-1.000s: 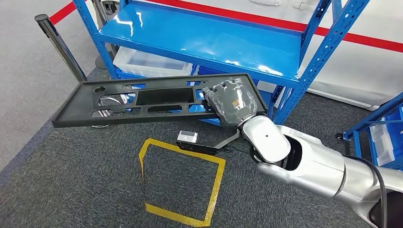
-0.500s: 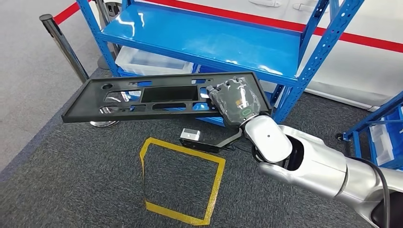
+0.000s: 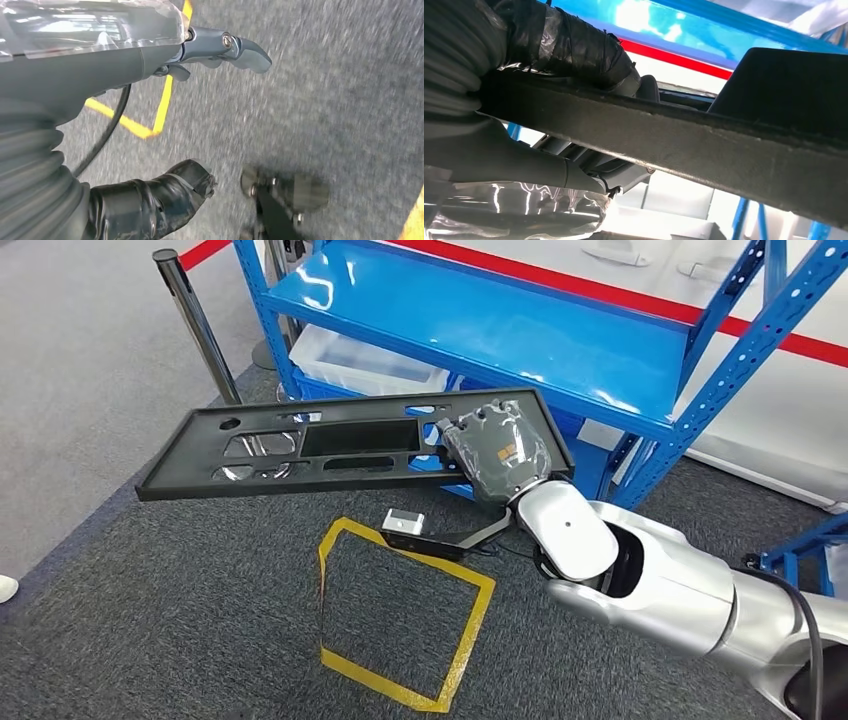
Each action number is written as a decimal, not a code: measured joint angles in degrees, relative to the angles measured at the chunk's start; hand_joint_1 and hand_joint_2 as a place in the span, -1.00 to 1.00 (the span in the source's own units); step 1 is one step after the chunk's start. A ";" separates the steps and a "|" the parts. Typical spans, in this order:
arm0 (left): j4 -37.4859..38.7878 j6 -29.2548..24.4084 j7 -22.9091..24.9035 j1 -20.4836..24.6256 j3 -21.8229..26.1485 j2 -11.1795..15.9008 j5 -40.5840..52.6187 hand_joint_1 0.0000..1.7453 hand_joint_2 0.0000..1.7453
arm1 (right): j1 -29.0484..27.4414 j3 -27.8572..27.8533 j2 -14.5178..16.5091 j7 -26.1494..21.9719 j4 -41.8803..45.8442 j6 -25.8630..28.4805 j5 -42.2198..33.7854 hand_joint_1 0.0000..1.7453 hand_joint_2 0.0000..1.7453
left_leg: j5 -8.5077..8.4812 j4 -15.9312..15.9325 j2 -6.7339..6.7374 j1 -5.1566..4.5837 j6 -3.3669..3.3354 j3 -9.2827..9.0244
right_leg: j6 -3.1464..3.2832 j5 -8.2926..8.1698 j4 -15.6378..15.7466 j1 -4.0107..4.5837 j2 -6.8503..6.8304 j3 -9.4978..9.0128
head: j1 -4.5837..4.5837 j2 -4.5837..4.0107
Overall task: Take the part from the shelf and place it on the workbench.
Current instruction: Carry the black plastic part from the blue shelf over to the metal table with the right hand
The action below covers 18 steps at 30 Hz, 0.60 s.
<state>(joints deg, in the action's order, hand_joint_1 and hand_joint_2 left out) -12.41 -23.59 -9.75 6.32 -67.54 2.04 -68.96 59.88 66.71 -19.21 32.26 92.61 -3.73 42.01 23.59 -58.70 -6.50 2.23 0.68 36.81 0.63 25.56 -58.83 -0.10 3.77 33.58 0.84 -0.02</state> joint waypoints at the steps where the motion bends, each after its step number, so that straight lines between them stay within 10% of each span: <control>1: 0.00 0.01 -0.02 -0.07 -0.01 0.02 0.00 -1.00 1.00 | -0.01 0.00 0.01 -0.03 0.00 -0.05 0.00 1.00 1.00 | -0.02 0.06 0.19 -0.01 0.33 0.15 | 0.09 -0.19 0.66 -0.09 -0.80 -0.28 | 0.01 0.00; 5: 0.00 0.03 -0.09 -0.10 -0.03 0.06 0.02 -1.00 1.00 | 0.09 0.00 0.01 -0.06 0.01 -0.22 0.01 1.00 1.00 | 5.06 -8.45 5.15 -0.46 0.87 4.31 | 0.63 -0.88 2.43 -0.32 -3.85 -0.95 | -0.21 -0.01; 8: 0.00 0.07 -0.16 -0.06 -0.05 0.08 0.00 -1.00 1.00 | -0.07 0.03 0.01 -0.13 0.00 -0.42 0.00 1.00 1.00 | 6.26 -13.91 6.00 -0.41 1.36 6.49 | 0.65 -0.73 1.95 -0.16 -6.15 -0.53 | -0.22 -0.01; 13: 0.00 0.18 -0.25 -0.01 -0.06 0.06 -0.02 -1.00 1.00 | 0.02 0.03 0.01 -0.28 0.00 -0.64 0.00 1.00 1.00 | 1.58 -1.51 9.52 -0.92 0.86 -0.40 | -0.61 0.54 -0.24 0.17 -9.02 0.18 | -0.32 -0.01; 16: 0.00 0.20 -0.26 -0.12 -0.08 0.02 -0.02 -1.00 1.00 | 0.08 0.01 0.02 -0.45 0.05 -0.73 0.00 1.00 1.00 | 1.47 -1.43 7.92 -0.97 -0.71 -0.01 | -1.08 0.88 -0.64 0.39 -10.05 0.21 | -0.23 0.00; 18: 0.00 0.20 -0.21 -0.17 -0.08 0.03 -0.02 -1.00 1.00 | 0.10 0.01 0.02 -0.54 0.10 -0.76 0.00 1.00 1.00 | 1.09 -1.13 6.72 -0.85 -1.45 0.04 | -1.57 2.85 -2.84 0.01 -8.10 0.96 | -0.15 0.00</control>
<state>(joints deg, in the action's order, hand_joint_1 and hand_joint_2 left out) -12.41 -23.39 -9.96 6.15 -67.63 2.07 -68.98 59.98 66.71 -19.19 31.71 92.71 -4.50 42.01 24.68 -59.83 0.22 1.38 -0.78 36.84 -0.94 28.41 -61.67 -0.09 -4.33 34.54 0.69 -0.02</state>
